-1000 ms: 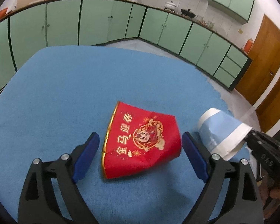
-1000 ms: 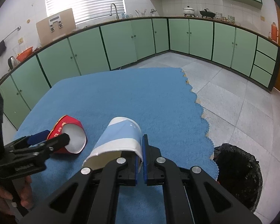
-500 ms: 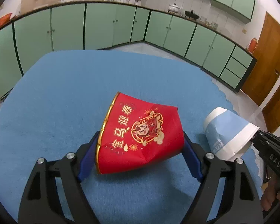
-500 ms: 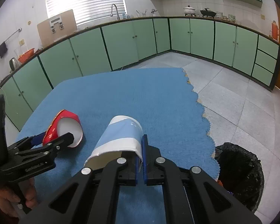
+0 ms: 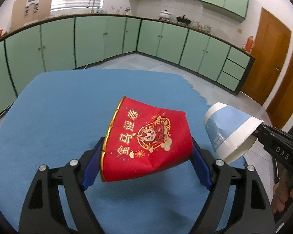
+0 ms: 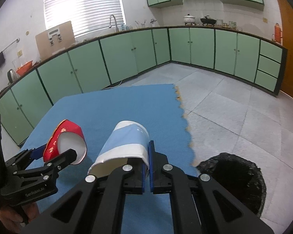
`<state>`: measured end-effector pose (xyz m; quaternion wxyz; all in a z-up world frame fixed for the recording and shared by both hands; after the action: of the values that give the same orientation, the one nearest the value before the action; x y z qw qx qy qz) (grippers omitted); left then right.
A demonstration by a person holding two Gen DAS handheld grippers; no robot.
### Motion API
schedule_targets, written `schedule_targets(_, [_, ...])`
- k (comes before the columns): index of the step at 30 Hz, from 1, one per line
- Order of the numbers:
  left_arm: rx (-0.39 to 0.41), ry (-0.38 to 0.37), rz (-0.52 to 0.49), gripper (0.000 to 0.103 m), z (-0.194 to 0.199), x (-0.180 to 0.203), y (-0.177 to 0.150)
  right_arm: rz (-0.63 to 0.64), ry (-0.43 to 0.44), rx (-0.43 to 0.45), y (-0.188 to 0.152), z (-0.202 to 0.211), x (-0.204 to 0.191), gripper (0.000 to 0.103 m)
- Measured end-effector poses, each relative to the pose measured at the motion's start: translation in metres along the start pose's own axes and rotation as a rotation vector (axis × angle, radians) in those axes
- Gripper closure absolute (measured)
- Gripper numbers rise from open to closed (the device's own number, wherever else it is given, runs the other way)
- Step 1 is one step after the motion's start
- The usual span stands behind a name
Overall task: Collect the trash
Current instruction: 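Carry both cups over the bin and open both tools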
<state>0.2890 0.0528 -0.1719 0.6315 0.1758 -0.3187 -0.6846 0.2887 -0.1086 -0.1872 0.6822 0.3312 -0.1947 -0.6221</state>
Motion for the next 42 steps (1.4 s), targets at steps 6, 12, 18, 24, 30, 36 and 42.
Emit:
schedule_targets(6, [0.005, -0.069, -0.062, 0.024, -0.004, 0.058, 0.001, -0.044, -0.052, 0.025, -0.008, 0.026, 0.043, 0.100])
schedule_targets(12, [-0.005, -0.154, -0.127, 0.024, -0.016, 0.131, -0.005, -0.124, -0.131, 0.039, -0.023, 0.055, 0.111, 0.100])
schedule_targets(18, [-0.013, -0.222, -0.179, 0.024, -0.030, 0.192, -0.019, -0.201, -0.219, 0.026, -0.044, 0.072, 0.185, 0.100])
schedule_targets(24, [-0.024, -0.251, -0.229, 0.024, -0.046, 0.239, -0.029, -0.232, -0.263, 0.015, -0.054, 0.073, 0.226, 0.097])
schedule_targets(30, [-0.073, -0.252, -0.258, 0.023, -0.071, 0.260, -0.038, -0.264, -0.268, -0.024, -0.063, 0.060, 0.253, 0.082])
schedule_targets(36, [-0.083, -0.252, -0.254, 0.021, -0.077, 0.259, -0.036, -0.312, -0.269, -0.026, -0.070, 0.060, 0.271, 0.074])
schedule_targets(42, [-0.045, -0.243, -0.252, 0.021, -0.059, 0.252, -0.028, -0.324, -0.265, -0.005, -0.066, 0.068, 0.269, 0.065])
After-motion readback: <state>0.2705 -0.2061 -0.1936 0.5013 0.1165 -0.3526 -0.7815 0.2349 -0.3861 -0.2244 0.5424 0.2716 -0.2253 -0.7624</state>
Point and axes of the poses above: each gripper's, at about its wrist camera, not at the fingertips, and z roughly against the way its jaws point, x to its right, y to its top, the point moved 9 cm from there along -z, roughly the way its jaws point, and after that the axes turned 8 degrees about -x, right-handed, at the moved point
